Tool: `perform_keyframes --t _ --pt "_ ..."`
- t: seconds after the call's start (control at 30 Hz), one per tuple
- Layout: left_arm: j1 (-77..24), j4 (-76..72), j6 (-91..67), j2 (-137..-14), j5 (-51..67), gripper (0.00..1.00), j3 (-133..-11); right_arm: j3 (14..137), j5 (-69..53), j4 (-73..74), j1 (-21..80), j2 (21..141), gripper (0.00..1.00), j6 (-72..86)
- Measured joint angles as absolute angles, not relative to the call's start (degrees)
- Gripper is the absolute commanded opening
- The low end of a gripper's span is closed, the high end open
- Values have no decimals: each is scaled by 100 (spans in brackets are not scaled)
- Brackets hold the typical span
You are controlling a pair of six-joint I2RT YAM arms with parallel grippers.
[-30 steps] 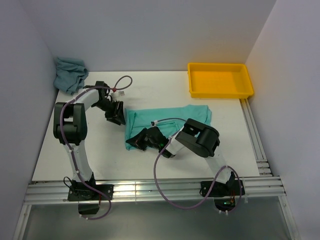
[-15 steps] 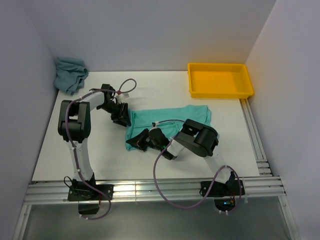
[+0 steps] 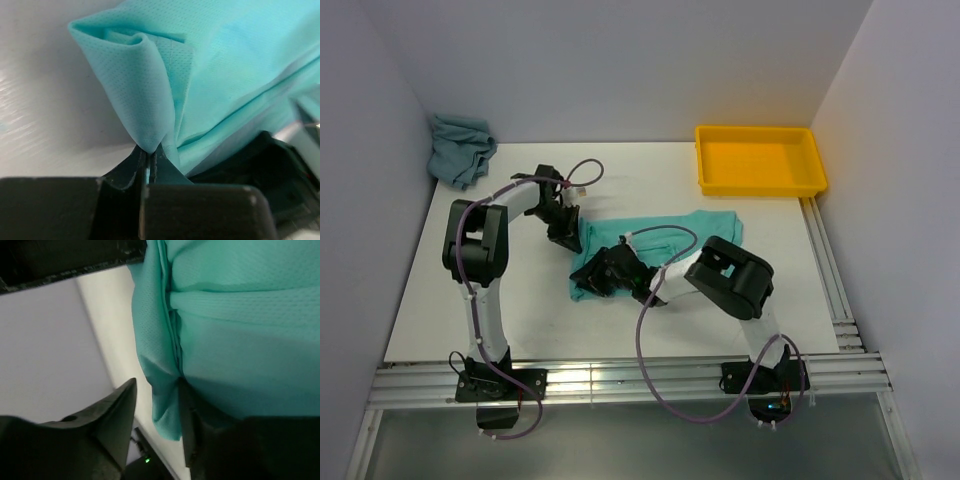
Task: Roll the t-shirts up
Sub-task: Roll the tshirt
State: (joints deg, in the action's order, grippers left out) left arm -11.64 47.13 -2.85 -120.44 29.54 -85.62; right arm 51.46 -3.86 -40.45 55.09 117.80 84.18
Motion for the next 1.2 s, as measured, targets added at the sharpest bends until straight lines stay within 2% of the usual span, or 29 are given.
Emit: perform_keyframes --t 0.23,0.4,0.5,0.73,0.93,1.2 --pt "-1282 4794 -268 -11896 2235 0 -8597 6292 801 -919 5728 11142 50 7537" --pt "-1328 4851 -268 -11850 1911 0 -8617 7373 1597 854 6042 11072 37 7048" --pt "-1358 4886 -268 -11832 1769 0 -8624 8263 1874 1597 6158 11253 34 6796" --pt "-1417 5050 -268 -11832 1461 0 -8726 9804 2206 2386 6191 12189 33 6414" --pt "-1468 5094 -270 -11832 1302 0 -8748 10064 2322 2755 6211 12853 38 6246" --pt "-1549 5170 -279 -11837 1151 0 -8807 10573 2823 3315 6375 13082 41 6182"
